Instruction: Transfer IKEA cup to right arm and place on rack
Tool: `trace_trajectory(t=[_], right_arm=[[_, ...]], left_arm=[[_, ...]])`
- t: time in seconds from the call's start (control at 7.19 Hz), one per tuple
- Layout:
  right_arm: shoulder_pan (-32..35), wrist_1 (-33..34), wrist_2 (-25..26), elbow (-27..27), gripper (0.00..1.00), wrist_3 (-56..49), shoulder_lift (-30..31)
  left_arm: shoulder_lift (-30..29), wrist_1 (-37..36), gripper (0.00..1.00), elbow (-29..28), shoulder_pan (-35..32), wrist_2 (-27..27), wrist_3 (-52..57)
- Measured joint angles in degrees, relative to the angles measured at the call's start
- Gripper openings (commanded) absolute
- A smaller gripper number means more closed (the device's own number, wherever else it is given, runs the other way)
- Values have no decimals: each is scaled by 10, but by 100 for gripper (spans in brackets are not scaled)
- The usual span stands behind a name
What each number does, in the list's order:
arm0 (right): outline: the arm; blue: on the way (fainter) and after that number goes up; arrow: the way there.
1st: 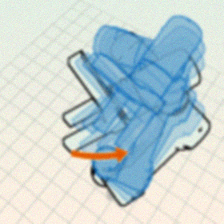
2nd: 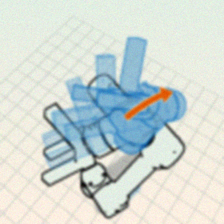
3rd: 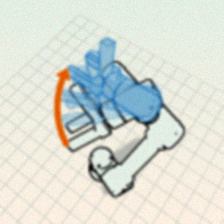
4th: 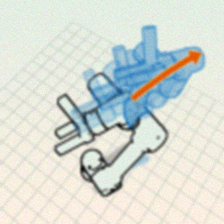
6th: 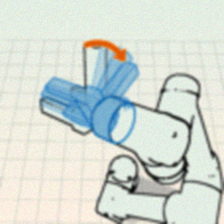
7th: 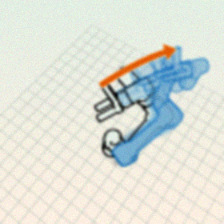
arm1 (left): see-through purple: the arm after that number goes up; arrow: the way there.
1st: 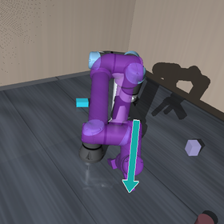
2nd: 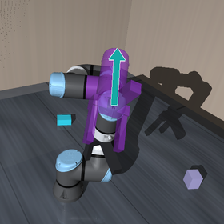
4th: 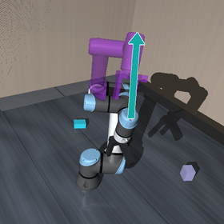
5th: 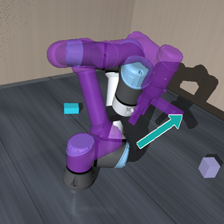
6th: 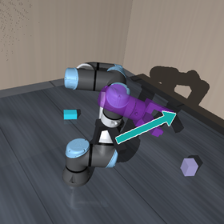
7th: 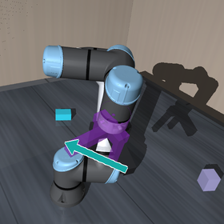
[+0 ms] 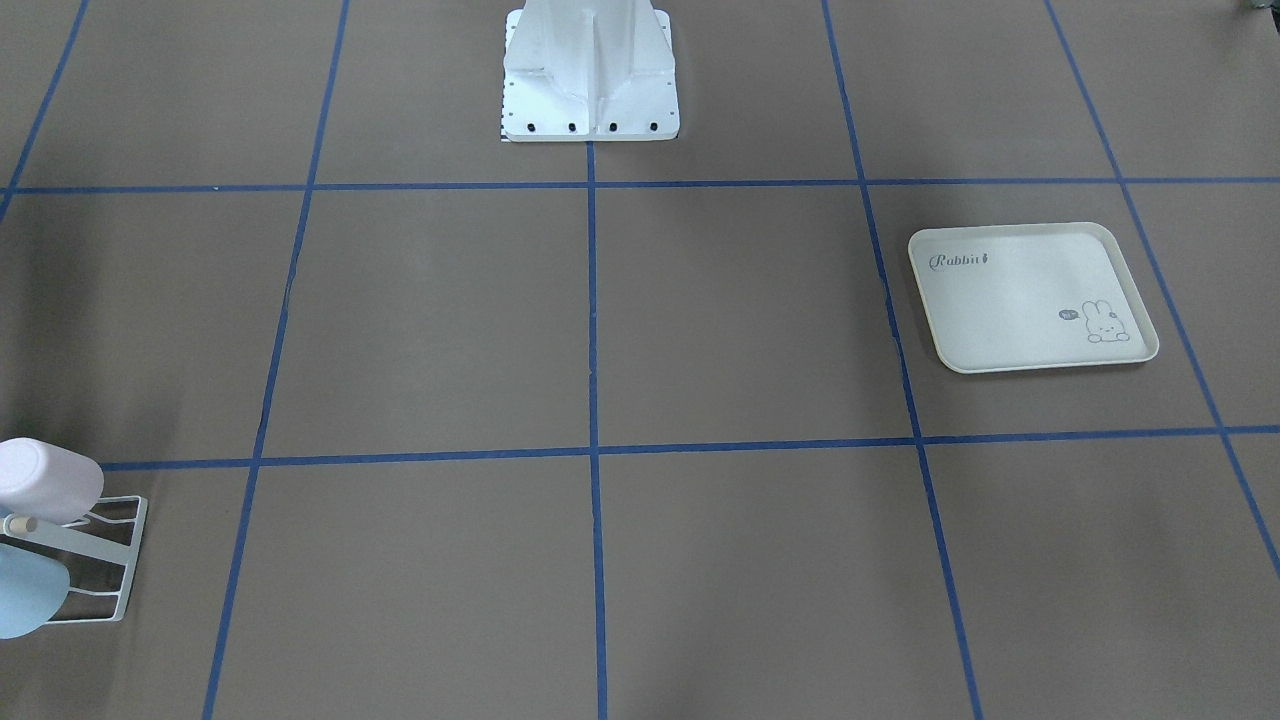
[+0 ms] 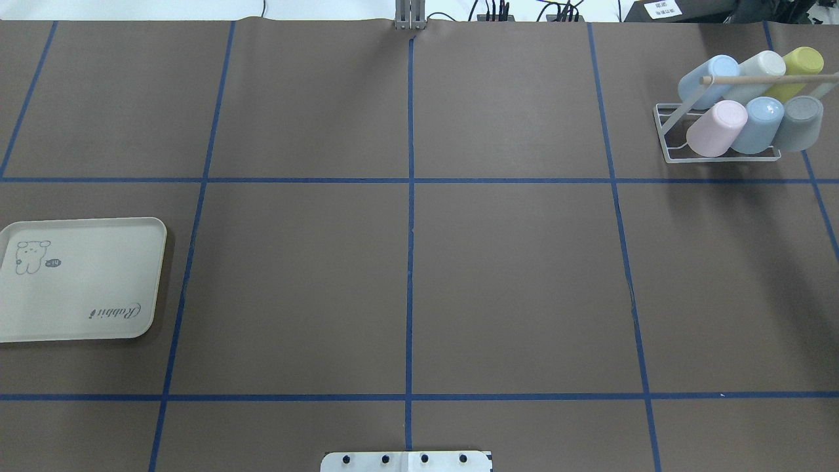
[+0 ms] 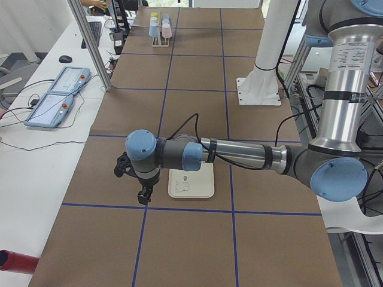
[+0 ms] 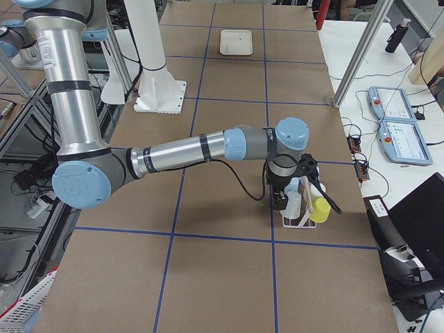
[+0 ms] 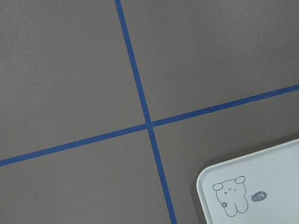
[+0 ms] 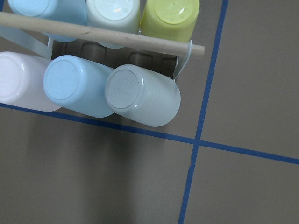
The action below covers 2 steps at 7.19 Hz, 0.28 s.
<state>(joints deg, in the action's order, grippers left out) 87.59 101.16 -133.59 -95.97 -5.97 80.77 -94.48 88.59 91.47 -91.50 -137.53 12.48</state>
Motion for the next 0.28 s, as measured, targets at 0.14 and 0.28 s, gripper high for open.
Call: trace_trajectory(t=[0.14, 0.28], right_arm=[[0, 0, 0, 0, 99, 0, 0], [0, 0, 0, 0, 99, 0, 0]], left_arm=[[0, 0, 100, 1, 0, -2, 0], [-1, -1, 100, 2, 0, -2, 0]])
